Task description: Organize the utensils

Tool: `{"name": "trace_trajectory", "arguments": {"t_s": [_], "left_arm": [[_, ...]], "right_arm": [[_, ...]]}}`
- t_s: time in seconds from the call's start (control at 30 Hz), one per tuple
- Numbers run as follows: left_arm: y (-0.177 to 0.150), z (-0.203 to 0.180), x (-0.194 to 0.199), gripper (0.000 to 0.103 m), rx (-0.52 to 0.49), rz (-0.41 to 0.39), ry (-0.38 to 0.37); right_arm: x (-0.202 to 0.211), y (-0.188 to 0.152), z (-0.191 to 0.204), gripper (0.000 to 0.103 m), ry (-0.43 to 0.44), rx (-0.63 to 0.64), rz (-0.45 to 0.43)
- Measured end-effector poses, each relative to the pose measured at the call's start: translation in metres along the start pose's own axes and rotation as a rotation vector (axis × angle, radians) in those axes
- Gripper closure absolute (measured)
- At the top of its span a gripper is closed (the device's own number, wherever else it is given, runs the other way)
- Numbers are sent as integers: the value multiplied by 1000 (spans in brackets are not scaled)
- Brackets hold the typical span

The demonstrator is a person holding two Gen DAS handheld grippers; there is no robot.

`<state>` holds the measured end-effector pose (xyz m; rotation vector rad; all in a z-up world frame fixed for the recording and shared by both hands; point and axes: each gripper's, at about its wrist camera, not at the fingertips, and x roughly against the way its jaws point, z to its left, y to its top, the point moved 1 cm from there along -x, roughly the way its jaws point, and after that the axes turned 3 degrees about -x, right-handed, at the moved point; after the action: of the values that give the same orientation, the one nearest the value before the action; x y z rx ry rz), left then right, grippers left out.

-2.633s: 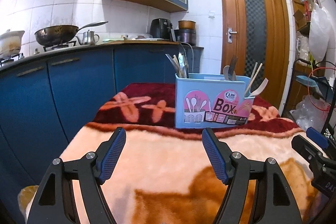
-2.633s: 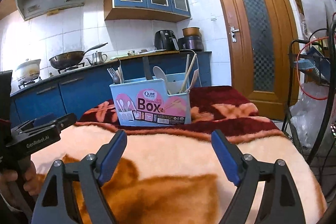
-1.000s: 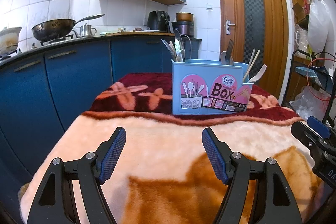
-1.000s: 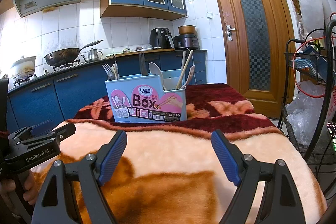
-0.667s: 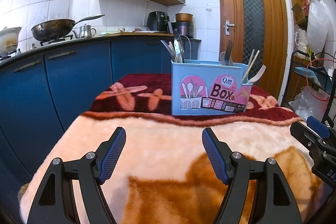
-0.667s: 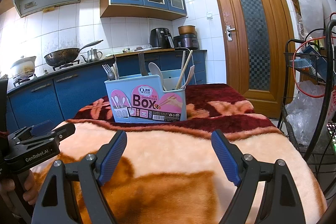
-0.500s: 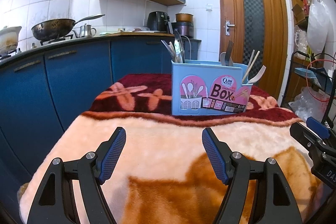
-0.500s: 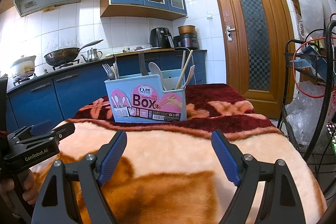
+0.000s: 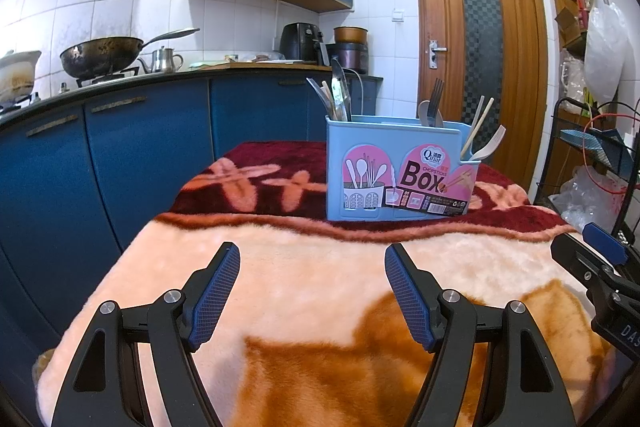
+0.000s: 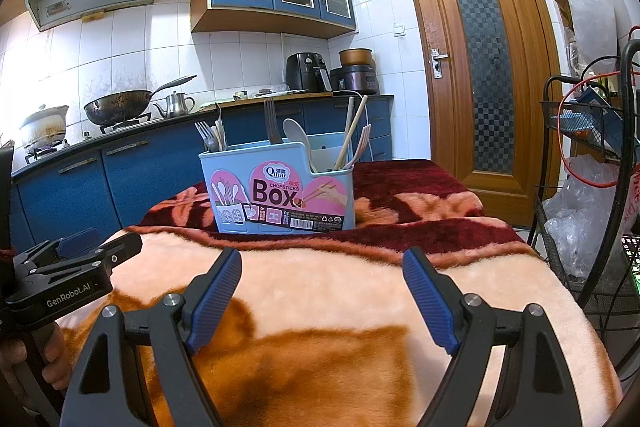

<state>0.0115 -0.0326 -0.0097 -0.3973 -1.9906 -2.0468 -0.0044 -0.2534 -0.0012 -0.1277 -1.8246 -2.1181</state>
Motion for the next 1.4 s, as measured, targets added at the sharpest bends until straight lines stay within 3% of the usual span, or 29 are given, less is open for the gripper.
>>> {"name": "trace_trajectory", "arguments": {"t_s": [1.4], "left_arm": [[1, 0, 2, 27, -9, -7, 3]], "right_arm": [[0, 1, -2, 18, 0, 0, 3]]}}
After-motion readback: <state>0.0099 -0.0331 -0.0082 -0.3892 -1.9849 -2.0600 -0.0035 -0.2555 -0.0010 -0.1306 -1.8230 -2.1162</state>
